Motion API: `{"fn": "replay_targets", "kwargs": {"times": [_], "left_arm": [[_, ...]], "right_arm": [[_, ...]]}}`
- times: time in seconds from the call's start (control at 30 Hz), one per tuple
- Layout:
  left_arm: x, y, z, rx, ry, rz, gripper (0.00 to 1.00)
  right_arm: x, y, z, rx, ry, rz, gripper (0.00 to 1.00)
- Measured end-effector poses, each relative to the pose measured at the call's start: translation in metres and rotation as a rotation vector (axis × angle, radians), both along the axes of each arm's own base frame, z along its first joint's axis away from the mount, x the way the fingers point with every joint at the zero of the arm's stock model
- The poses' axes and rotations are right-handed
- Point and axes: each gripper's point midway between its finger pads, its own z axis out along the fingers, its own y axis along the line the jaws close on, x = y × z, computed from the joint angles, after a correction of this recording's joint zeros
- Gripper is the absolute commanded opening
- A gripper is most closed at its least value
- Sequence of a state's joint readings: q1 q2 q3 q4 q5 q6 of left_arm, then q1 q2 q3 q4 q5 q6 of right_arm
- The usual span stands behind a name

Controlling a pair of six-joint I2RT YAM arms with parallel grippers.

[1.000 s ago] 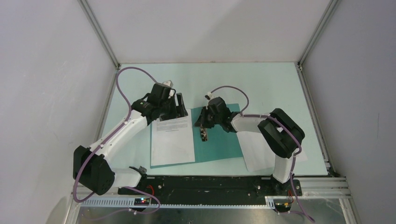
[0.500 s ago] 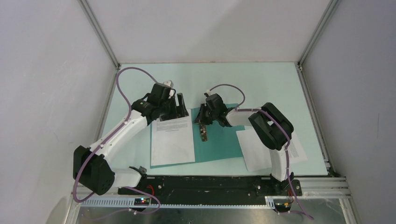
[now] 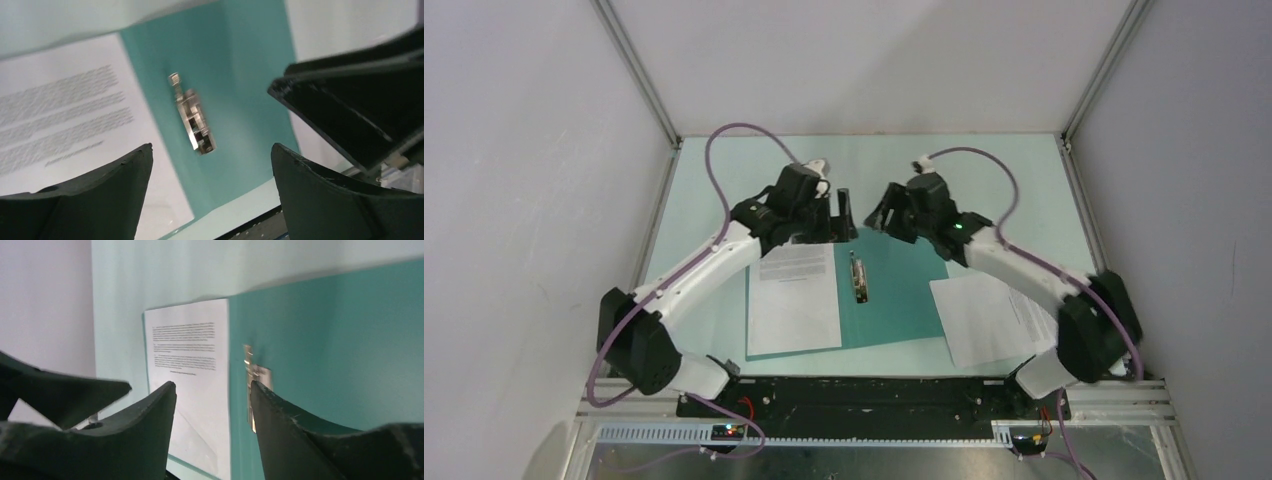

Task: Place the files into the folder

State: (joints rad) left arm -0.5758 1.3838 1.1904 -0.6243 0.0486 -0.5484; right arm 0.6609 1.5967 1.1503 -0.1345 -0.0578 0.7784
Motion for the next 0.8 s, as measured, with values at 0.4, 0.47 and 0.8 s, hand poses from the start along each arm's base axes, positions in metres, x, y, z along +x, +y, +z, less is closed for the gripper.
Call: {"fn": "replay_targets", "kwargs": {"times": [0.4, 0.47, 0.8], "left_arm": [[0.025, -0.179, -0.020, -0.085, -0.047, -0.354, 0.96], [0.016, -0.202, -0.043, -0.083, -0.005, -0.410, 0.95], [-0.025, -0.247, -0.135, -0.038, 0.171, -0.586, 0.95]], "right_arm": [[-0.119, -0.207, -0.037, -0.150, 0.188, -0.585, 0.94], [-0.138, -0.234, -0.054, -0.187, 0.243, -0.673, 0.96], [-0.192, -0.300, -0.095, -0.216, 0.469, -0.986, 0.99]]}}
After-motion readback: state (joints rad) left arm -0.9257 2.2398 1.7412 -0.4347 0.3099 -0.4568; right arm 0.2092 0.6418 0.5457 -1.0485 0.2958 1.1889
